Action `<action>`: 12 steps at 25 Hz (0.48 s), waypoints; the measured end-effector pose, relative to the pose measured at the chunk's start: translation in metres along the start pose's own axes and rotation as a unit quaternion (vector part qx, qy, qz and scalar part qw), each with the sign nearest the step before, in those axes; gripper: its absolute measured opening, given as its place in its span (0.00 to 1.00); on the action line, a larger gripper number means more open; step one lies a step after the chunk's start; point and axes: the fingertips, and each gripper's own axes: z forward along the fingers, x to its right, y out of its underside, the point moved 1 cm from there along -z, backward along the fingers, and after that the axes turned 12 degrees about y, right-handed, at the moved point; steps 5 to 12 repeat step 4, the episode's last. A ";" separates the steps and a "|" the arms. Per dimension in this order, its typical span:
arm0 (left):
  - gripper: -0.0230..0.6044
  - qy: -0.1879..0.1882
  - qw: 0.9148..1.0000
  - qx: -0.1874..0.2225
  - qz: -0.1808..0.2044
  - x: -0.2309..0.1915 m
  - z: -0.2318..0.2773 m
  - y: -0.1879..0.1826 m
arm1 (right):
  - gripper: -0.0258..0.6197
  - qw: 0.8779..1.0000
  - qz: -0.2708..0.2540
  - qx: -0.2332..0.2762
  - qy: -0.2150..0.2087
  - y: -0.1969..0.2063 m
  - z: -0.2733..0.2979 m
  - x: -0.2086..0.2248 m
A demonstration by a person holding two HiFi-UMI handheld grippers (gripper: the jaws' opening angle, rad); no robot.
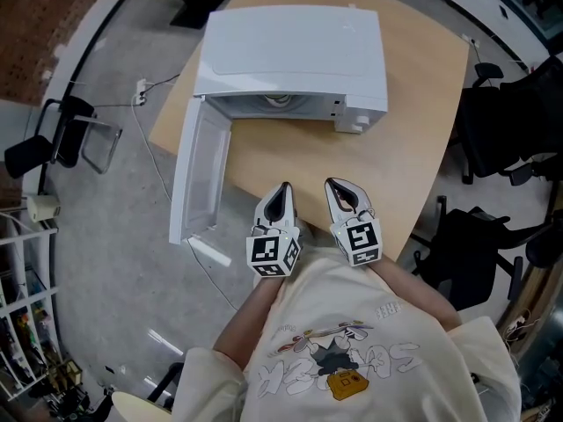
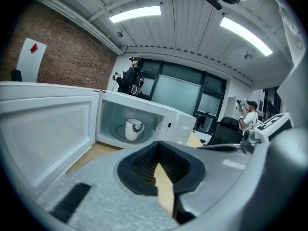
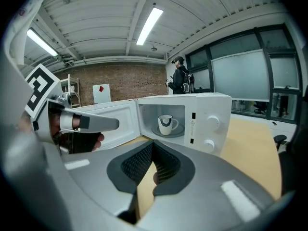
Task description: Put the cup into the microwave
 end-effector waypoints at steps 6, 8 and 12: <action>0.04 0.001 1.000 0.001 0.003 0.001 0.002 -0.003 | 0.05 1.000 0.006 0.001 0.008 0.000 -0.001 0.006; 0.04 0.001 1.000 0.001 0.003 0.001 0.002 -0.003 | 0.05 1.000 0.006 0.001 0.008 0.000 -0.001 0.006; 0.04 0.001 1.000 0.001 0.003 0.001 0.002 -0.003 | 0.05 1.000 0.006 0.001 0.008 0.000 -0.001 0.006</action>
